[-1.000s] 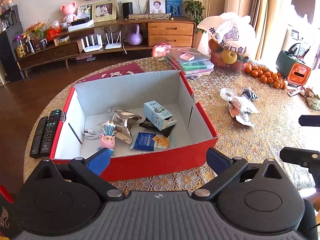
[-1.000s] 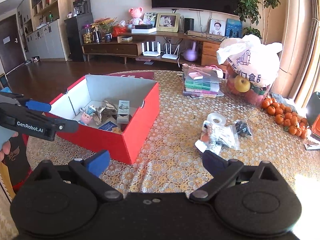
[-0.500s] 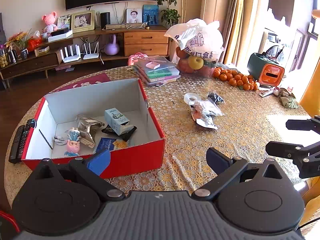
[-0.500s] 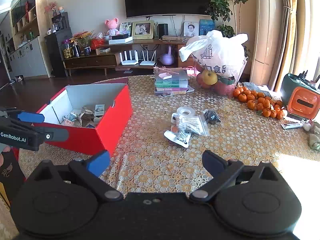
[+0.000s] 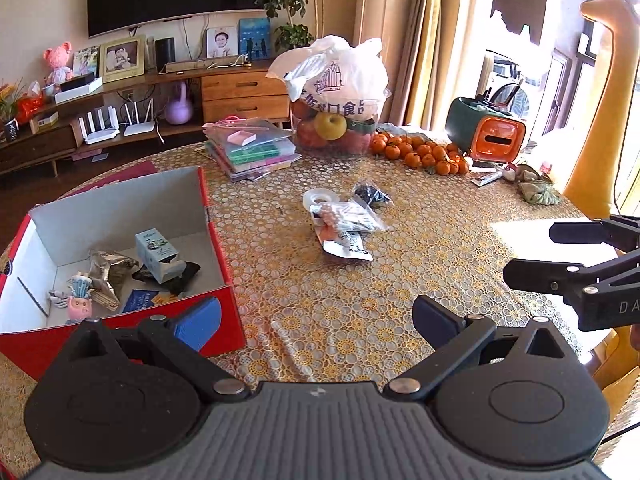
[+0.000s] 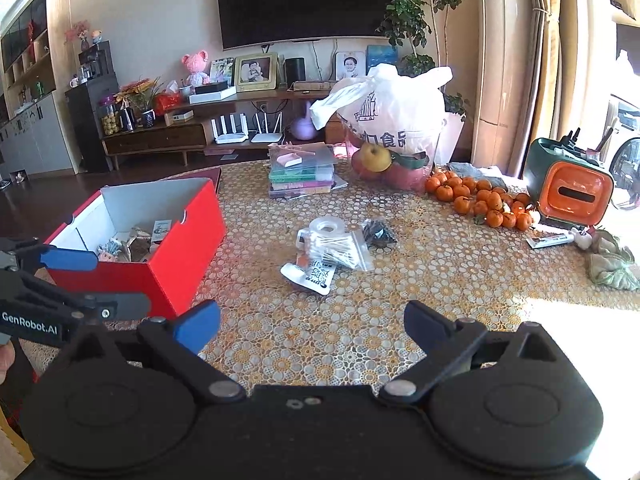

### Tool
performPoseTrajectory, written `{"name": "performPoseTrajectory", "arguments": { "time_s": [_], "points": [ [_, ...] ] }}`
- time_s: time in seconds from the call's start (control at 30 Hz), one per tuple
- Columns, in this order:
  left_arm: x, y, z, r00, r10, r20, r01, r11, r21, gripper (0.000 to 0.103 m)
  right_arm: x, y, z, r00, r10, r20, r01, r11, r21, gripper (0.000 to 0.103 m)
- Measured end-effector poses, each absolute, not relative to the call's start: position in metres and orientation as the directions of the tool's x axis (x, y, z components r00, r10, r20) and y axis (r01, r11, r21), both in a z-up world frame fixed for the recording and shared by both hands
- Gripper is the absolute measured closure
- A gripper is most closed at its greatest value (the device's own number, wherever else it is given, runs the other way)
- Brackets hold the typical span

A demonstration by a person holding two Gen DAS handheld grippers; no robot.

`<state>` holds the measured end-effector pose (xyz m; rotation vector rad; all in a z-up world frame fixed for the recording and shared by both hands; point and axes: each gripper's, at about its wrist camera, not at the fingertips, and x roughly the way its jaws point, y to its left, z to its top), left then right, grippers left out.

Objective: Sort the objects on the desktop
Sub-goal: 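Move both tools toward the remaining items on the table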

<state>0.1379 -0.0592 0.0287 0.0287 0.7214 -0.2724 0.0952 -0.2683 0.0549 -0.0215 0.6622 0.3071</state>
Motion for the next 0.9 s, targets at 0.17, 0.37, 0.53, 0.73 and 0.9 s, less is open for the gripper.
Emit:
{"name": "performPoseTrajectory", "arguments": {
  "time_s": [0.17,0.37,0.53,0.73,0.9],
  "points": [
    [0.152,-0.080,0.020,0.716,-0.256,-0.650,0.287,0.956,-0.061,0.001,0.114,-0.277,0.050,0.746,0.270,-0.609,-0.280,0.957,0.081,0.004],
    [0.176,-0.101,0.007,0.720,-0.260,-0.643,0.295,0.954,-0.054,0.001,0.144,-0.287,0.041,0.748,0.268,-0.607,-0.277,0.957,0.082,0.005],
    [0.204,-0.111,-0.009,0.723,-0.255,-0.642,0.285,0.957,-0.059,0.001,0.173,-0.291,0.026,0.733,0.253,-0.631,-0.273,0.960,0.068,0.005],
    [0.233,-0.123,-0.033,0.727,-0.243,-0.642,0.276,0.960,-0.051,0.001,0.209,-0.298,0.010,0.722,0.250,-0.645,-0.261,0.962,0.080,0.007],
    [0.255,-0.135,-0.049,0.737,-0.214,-0.641,0.261,0.965,-0.023,0.001,0.239,-0.304,-0.001,0.719,0.246,-0.650,-0.263,0.962,0.073,0.008]
  ]
}}
